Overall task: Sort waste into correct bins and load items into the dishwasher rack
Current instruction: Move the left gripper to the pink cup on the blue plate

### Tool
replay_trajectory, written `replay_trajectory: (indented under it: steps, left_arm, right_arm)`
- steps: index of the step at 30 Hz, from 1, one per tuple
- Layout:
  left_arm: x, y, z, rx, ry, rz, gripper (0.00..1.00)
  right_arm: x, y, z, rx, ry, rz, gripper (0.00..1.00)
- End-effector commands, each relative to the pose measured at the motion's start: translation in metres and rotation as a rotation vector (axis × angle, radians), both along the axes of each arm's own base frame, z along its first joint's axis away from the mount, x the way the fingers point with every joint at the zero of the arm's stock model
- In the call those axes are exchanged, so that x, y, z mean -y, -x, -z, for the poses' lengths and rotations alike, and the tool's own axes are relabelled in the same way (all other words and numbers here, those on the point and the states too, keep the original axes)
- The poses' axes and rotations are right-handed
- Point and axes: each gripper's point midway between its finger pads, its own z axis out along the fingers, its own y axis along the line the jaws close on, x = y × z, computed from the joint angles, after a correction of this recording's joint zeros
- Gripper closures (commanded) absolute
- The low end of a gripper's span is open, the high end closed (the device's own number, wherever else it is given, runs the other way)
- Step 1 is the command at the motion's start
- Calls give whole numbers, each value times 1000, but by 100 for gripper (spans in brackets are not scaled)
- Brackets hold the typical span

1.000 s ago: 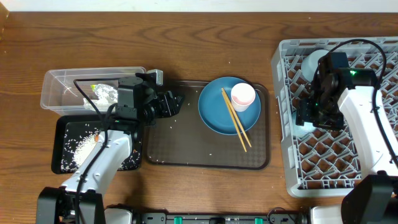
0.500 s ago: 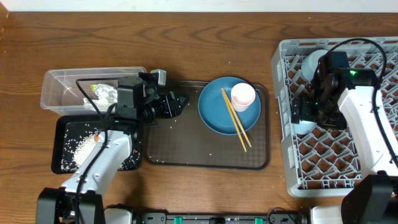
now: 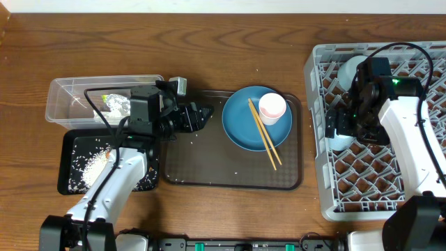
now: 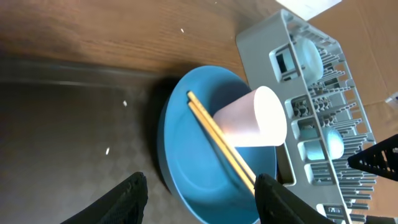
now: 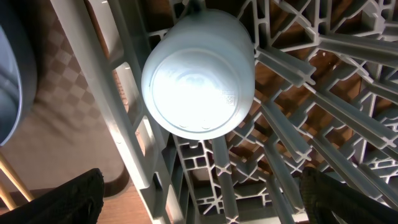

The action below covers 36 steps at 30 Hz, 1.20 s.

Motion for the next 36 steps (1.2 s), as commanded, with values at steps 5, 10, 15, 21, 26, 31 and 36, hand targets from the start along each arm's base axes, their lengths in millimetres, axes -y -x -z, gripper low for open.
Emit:
replay_trajectory:
  steps: [5,10,15,21,26,31,36]
  left_arm:
    - [30,-6,-23,78,2,-26,38]
    - [49,-16,-34,171,-117,-121,36]
    - [64,-13,-36,238,-211,-172,15]
    - [92,0,-45,366,-293,-100,2]
    - [103,12,-37,349,-310,-52,2]
    - [108,17,-36,349,-314,-10,2]
    - [115,22,-49,288,-335,45,1]
  right_arm:
    - [4,1,2,-8,10,5,1]
    - [4,1,2,-8,10,5,1]
    - [4,1,2,-8,10,5,1]
    - [4,1,2,-8,10,5,1]
    - [4,1,2,-8,10,5,1]
    - [4,1,2,-8,10,5,1]
    - [4,1,2,-8,10,5,1]
